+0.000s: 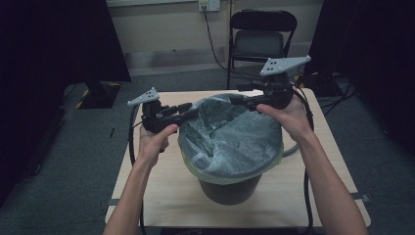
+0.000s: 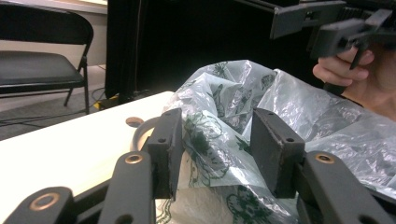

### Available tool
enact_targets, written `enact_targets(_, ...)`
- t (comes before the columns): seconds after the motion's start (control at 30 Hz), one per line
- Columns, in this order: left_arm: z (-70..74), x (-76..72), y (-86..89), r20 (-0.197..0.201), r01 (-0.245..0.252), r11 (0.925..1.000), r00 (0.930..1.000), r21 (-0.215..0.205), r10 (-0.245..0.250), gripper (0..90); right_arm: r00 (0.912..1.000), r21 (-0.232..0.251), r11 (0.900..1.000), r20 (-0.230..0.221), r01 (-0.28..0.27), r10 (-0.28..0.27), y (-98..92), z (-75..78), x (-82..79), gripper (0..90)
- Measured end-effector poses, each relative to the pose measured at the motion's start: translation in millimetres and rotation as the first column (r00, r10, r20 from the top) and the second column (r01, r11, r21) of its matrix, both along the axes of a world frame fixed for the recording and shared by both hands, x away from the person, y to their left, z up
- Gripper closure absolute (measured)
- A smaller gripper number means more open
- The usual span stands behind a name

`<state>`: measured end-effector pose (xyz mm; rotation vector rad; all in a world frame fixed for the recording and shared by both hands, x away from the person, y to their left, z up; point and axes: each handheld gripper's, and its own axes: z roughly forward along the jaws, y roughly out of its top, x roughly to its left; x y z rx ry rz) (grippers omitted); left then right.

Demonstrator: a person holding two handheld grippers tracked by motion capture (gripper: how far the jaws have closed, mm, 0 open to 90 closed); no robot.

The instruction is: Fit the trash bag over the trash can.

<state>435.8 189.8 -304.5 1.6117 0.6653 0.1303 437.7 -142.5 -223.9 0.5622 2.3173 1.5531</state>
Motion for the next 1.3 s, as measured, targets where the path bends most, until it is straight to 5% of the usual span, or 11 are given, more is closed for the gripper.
enact_targets(0.23, 0.7, 0.4, -1.8, -0.004, 0.002, 0.9999, 1.0000, 0.012, -0.002, 55.1, 0.9964, -0.048, 0.996, -0.054, -0.069, 0.066, 22.7, 1.7, 3.1, 46.9)
enact_targets(0.37, 0.4, -2.3, -3.9, -0.009, 0.011, 0.9999, 0.9999, 0.004, -0.011, 54.9, 0.9828, -0.097, 0.983, -0.117, -0.154, 0.143, 46.0, -6.7, 9.7, 48.3)
enact_targets(0.47, 1.1, -4.8, -5.1, -0.008, 0.027, 0.9996, 0.9996, 0.006, -0.027, 55.0, 0.9579, -0.132, 0.963, -0.198, -0.236, 0.208, 61.7, -12.2, 16.7, 47.5)
enact_targets(0.53, 1.8, -6.2, -4.7, -0.013, 0.018, 0.9998, 0.9997, 0.002, -0.018, 56.9, 0.9536, -0.184, 0.952, -0.222, -0.246, 0.203, 70.5, -16.3, 17.8, 46.1)
enact_targets(0.63, 2.2, -5.6, -1.5, -0.015, 0.025, 0.9995, 0.9996, -0.017, -0.025, 58.2, 0.9268, -0.227, 0.930, -0.309, -0.289, 0.213, 81.4, -26.1, 19.3, 46.0)
enact_targets(0.77, 3.8, -5.5, -0.3, -0.012, 0.015, 0.9995, 0.9998, -0.027, -0.015, 56.6, 0.9195, -0.312, 0.900, -0.343, -0.305, 0.193, 89.4, -42.1, 22.3, 41.8)
enact_targets(0.87, 4.9, -4.1, -1.8, -0.011, 0.003, 0.9999, 0.9999, -0.014, -0.003, 56.1, 0.9224, -0.331, 0.896, -0.344, -0.295, 0.176, 92.8, -51.7, 26.7, 37.9)
enact_targets(0.97, 5.8, -3.7, -2.6, -0.001, 0.006, 1.0000, 1.0000, -0.005, -0.006, 56.0, 0.9176, -0.321, 0.904, -0.366, -0.281, 0.155, 94.7, -59.5, 30.8, 34.7)
enact_targets(1.17, 5.9, -4.0, -4.7, 0.000, -0.002, 1.0000, 1.0000, 0.004, 0.002, 55.2, 0.9331, -0.457, 0.863, -0.357, -0.215, 0.044, 98.0, -79.1, 32.3, 39.6)
enact_targets(1.3, 5.9, -5.1, -6.5, 0.004, 0.000, 0.9999, 1.0000, 0.010, 0.000, 54.8, 0.9385, -0.475, 0.856, -0.344, -0.204, 0.033, 98.7, -82.8, 30.9, 41.2)
